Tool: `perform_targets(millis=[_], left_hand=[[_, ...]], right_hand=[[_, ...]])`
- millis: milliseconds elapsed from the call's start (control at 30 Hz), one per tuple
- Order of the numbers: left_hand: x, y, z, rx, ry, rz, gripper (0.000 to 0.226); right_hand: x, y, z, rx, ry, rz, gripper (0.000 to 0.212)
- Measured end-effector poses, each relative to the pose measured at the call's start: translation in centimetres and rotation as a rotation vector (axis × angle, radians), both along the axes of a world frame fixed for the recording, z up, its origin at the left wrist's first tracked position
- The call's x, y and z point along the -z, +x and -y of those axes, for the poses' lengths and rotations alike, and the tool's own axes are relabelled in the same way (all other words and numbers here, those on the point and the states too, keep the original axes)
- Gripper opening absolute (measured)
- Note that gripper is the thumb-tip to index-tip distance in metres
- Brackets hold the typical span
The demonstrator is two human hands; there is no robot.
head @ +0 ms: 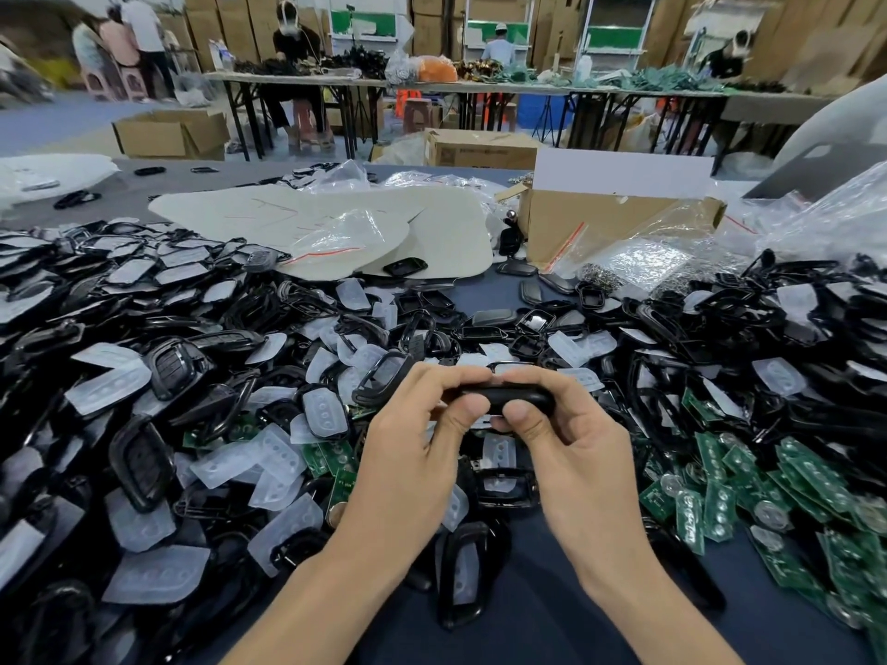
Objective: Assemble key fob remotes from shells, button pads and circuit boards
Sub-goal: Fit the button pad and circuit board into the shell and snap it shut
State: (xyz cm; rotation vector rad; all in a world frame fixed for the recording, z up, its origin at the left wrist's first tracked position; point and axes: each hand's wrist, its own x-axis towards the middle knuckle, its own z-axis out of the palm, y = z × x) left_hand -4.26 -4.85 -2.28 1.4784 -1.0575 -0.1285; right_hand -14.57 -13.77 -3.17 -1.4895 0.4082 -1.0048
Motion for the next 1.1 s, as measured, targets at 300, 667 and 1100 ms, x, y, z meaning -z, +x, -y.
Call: perform_targets(millis=[300,667,1100], left_hand=[[0.14,-0.05,-0.14,-0.02,0.016,-0.032,0.029],[0.08,-0.45,0.1,-0.114,-0.012,0.122,0.013],[0.38,0.0,-0.05,0.025,0.022,0.146,0.019]], right_hand=[[0.0,-0.02,-0.44,0.021,-0.003,-0.017,0.022],[-0.23,-0.02,-0.84,0.054,-0.04,-0.027,0.031],[-0.34,-0.17,-0.46,0.04,-0.019,-0.024,0.031]])
